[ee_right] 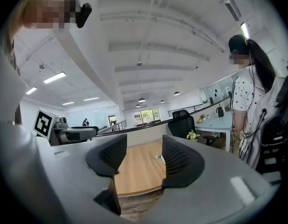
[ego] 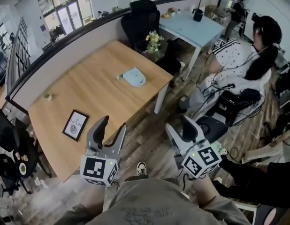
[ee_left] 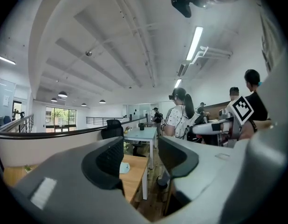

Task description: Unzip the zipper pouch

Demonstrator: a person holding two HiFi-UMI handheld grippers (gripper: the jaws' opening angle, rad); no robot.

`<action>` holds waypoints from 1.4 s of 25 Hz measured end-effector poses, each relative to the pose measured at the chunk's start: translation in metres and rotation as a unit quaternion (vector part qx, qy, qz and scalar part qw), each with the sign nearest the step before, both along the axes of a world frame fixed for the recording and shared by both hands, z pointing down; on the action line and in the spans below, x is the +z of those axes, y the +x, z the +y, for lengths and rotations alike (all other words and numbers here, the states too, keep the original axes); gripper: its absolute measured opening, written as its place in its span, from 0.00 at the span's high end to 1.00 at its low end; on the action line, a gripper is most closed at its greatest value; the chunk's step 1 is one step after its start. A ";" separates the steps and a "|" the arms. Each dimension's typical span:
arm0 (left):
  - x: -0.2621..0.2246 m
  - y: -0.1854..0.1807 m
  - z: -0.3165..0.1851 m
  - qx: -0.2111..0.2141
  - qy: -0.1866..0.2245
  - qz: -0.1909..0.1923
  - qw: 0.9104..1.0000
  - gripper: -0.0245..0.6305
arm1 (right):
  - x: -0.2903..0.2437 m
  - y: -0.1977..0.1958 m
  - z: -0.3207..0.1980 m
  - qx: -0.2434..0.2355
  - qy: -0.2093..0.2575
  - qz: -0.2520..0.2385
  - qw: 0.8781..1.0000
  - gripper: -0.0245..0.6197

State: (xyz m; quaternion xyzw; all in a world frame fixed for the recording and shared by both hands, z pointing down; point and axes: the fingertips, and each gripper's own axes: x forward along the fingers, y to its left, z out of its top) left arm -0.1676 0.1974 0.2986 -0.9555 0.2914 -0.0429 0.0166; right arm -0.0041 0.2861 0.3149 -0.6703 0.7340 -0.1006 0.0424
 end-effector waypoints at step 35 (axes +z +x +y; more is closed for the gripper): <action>0.045 0.148 -0.323 -0.115 -0.036 -0.054 0.991 0.62 | 0.055 0.161 -0.371 -0.139 -0.061 -0.013 0.988 0.62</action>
